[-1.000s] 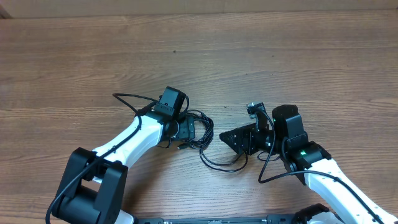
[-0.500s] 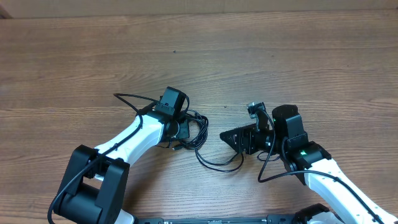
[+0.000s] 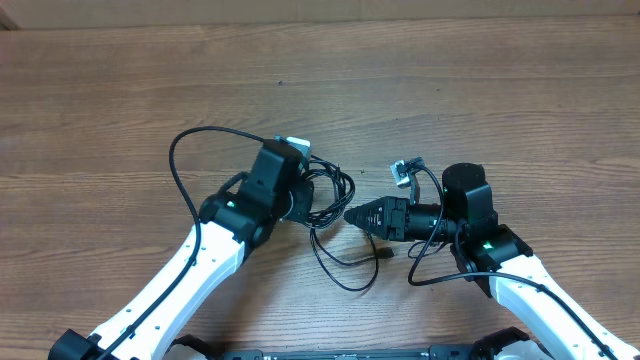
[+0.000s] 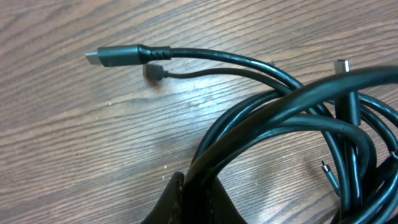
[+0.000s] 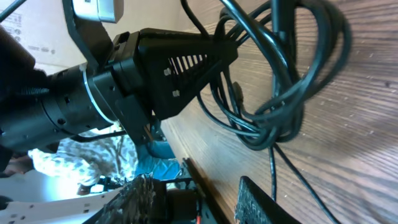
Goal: Untangle cables
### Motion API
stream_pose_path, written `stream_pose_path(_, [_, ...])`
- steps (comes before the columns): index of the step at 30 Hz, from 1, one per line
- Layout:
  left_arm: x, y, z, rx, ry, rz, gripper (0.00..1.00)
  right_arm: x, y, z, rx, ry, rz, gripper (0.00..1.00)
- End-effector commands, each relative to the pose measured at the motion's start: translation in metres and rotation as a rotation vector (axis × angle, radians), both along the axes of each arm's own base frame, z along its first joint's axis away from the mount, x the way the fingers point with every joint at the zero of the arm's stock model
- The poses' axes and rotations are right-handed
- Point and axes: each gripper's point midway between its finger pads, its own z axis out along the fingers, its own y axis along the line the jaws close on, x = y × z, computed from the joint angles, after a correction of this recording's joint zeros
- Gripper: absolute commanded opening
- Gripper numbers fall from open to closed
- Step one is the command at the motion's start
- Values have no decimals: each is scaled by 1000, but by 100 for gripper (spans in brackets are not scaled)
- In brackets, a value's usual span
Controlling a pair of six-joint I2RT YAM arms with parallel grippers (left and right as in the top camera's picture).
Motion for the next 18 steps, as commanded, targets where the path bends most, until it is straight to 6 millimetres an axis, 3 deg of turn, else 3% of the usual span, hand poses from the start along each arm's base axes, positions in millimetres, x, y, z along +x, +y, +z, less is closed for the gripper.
stream_pose_path(1, [1,-1,10,59,-69,-12,4,-3,3,11,41,20,22,40])
stream_pose_path(6, [-1,-17,15,42,-103,-36,4,-1,3,10,34,19,11,37])
stream_pose_path(8, [1,-20,19,18,-112,-19,4,2,1,5,16,30,-12,49])
stream_pose_path(10, [4,-21,23,2,-116,3,4,3,-1,-1,-6,52,-34,53])
stream_pose_path(18, [8,-27,35,-24,-134,-5,4,10,-6,-8,-33,103,-103,55])
